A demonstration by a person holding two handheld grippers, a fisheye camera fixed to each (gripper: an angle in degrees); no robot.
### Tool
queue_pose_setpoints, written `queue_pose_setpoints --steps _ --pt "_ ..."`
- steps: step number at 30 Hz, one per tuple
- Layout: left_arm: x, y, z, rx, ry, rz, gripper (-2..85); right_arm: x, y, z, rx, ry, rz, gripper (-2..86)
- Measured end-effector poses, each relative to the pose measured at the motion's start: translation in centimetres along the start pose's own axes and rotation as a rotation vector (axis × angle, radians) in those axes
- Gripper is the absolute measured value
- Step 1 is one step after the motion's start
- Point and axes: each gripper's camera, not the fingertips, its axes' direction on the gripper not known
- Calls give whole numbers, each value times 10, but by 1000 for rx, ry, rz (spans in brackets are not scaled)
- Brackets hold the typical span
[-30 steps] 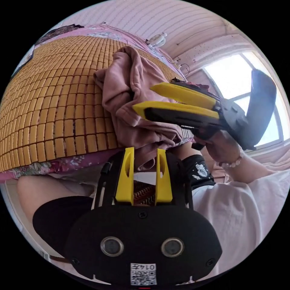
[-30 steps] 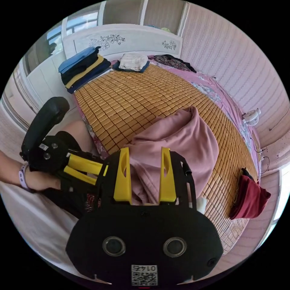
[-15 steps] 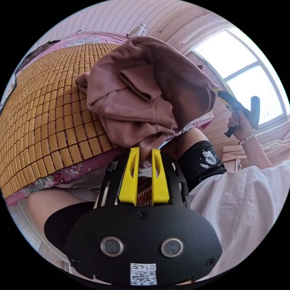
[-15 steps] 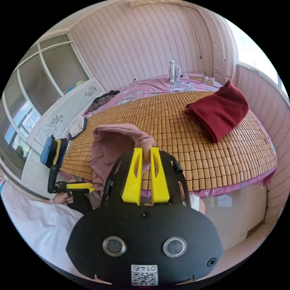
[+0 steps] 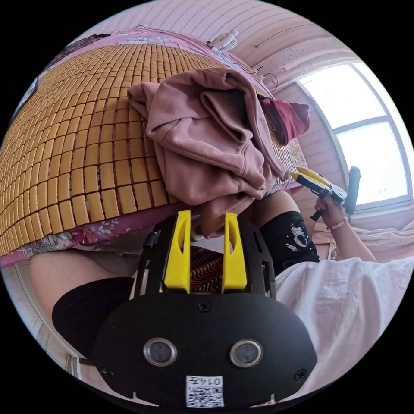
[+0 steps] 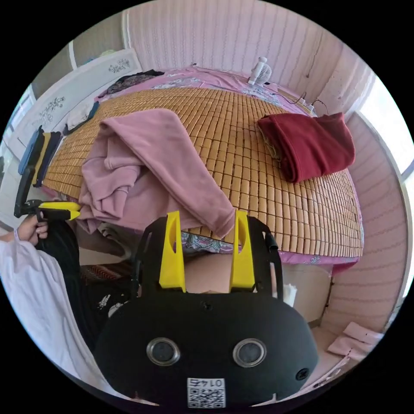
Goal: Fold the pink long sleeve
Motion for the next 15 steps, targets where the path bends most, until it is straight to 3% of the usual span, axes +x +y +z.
queue_pose_setpoints --steps 3,8,10,15 --pt "-3 -3 10 -56 -14 -16 118 -16 -9 23 -57 67 -103 118" --pt "-4 -19 31 -152 -47 -25 96 3 -18 48 -165 17 -41 79" --pt "1 -28 33 -191 -103 32 44 15 -20 44 -186 -23 -10 51" --pt "21 -27 -3 -152 -210 230 -4 44 -19 2 -64 -208 58 15"
